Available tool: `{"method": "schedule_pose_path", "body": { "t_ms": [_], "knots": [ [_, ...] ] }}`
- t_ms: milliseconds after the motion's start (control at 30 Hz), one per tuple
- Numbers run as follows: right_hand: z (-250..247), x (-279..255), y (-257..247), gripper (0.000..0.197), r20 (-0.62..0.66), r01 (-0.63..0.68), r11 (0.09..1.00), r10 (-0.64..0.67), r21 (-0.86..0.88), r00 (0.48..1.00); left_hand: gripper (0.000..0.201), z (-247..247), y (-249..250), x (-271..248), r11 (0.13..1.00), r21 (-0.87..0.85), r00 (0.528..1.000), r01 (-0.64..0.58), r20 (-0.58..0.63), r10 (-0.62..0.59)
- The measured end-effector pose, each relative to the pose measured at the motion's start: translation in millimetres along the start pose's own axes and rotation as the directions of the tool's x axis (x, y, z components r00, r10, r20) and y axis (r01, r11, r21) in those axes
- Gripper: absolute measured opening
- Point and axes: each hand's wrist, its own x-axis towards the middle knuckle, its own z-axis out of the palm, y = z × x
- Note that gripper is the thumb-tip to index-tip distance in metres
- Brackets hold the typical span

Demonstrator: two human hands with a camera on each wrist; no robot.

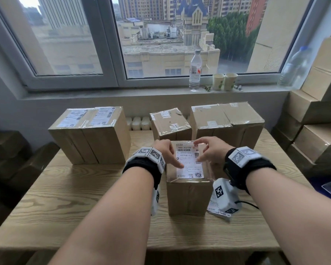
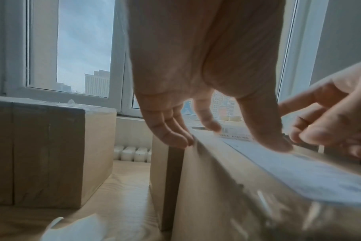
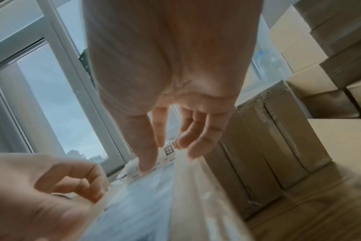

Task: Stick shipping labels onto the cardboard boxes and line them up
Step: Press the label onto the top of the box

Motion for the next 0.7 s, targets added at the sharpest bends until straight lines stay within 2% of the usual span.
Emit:
{"method": "schedule_pose_path", "body": {
  "t_ms": [100, 200, 333, 533, 700],
  "knots": [
    [0, 10, 1, 0.047, -0.153, 0.040, 0.997, -0.049, -0.062, 0.987, 0.052, -1, 4, 9, 0.999, -0.027, 0.986, -0.028, -0.166, 0.023],
    [3, 17, 4, 0.039, -0.156, 0.020, 0.986, -0.046, -0.165, 0.987, 0.065, 0, 6, 18, 0.999, -0.026, 0.979, -0.037, -0.199, 0.031],
    [5, 23, 8, 0.054, -0.118, -0.011, 0.977, -0.014, -0.213, 0.993, 0.072, 2, 7, 28, 1.000, -0.030, 0.980, -0.005, -0.197, -0.001],
    [2, 31, 6, 0.080, -0.096, -0.034, 0.986, 0.018, -0.165, 0.995, 0.072, 4, 10, 36, 0.996, -0.078, 0.993, 0.031, -0.107, -0.040],
    [0, 34, 2, 0.057, -0.089, -0.037, 0.988, 0.024, -0.147, 0.996, 0.064, 6, 6, 44, 0.985, -0.160, 0.990, 0.062, -0.116, -0.081]
  ]
}}
